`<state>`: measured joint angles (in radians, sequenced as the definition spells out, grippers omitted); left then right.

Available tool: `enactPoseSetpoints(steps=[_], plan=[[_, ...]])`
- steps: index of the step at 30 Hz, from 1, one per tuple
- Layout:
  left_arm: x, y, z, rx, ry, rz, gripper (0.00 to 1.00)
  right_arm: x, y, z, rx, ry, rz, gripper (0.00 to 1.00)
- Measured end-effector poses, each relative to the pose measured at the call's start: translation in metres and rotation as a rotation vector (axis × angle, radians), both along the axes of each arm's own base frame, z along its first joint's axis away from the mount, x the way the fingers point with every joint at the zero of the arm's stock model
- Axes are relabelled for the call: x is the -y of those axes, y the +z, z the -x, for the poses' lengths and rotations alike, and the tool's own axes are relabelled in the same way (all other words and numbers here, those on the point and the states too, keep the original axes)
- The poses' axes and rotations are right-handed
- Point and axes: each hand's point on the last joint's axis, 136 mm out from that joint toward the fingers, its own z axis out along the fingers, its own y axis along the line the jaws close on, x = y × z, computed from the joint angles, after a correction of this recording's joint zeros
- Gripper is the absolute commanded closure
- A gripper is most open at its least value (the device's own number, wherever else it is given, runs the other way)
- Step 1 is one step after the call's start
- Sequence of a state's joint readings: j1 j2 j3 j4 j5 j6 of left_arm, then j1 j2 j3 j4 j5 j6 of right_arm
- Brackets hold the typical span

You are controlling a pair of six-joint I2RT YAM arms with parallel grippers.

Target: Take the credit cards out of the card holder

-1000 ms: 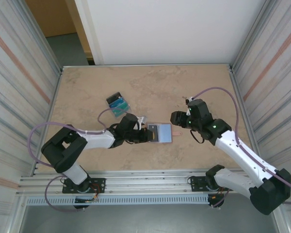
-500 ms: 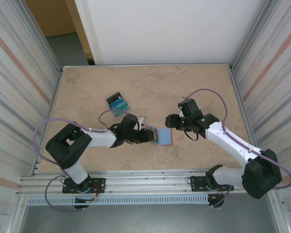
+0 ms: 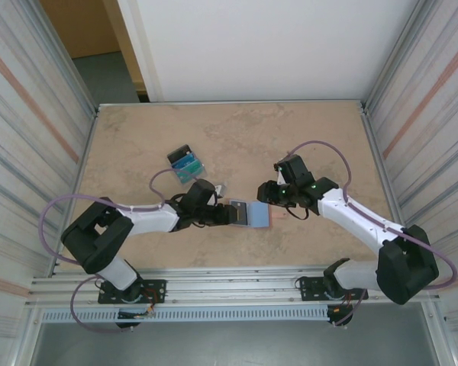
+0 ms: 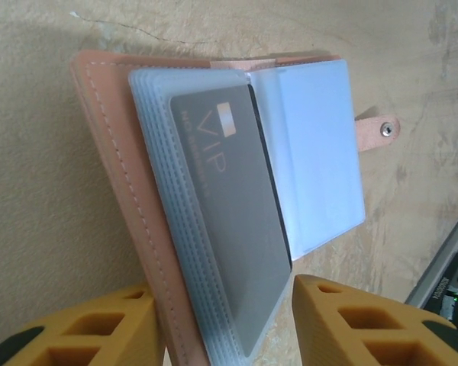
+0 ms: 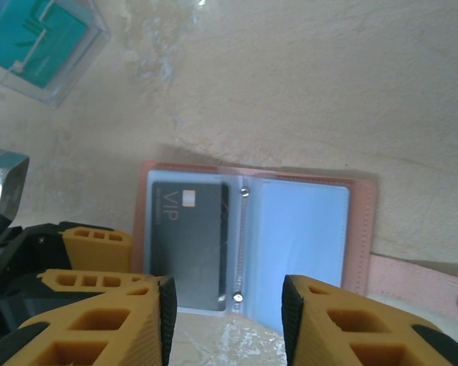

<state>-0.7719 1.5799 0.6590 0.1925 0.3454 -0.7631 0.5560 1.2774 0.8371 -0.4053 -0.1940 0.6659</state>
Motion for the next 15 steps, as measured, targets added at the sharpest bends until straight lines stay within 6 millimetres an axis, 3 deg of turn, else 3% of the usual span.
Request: enactPoseSetpoints(steps=[10, 15], plan=[[0.002, -0.008, 0.013, 0.007, -0.012, -0.059, 0.54, -0.013, -0.026, 0.009, -0.097, 0.048, -0.035, 0.64], [-0.005, -0.014, 0.013, 0.014, 0.021, -0.113, 0.44, -0.019, -0.037, 0.014, -0.138, 0.075, -0.055, 0.65]])
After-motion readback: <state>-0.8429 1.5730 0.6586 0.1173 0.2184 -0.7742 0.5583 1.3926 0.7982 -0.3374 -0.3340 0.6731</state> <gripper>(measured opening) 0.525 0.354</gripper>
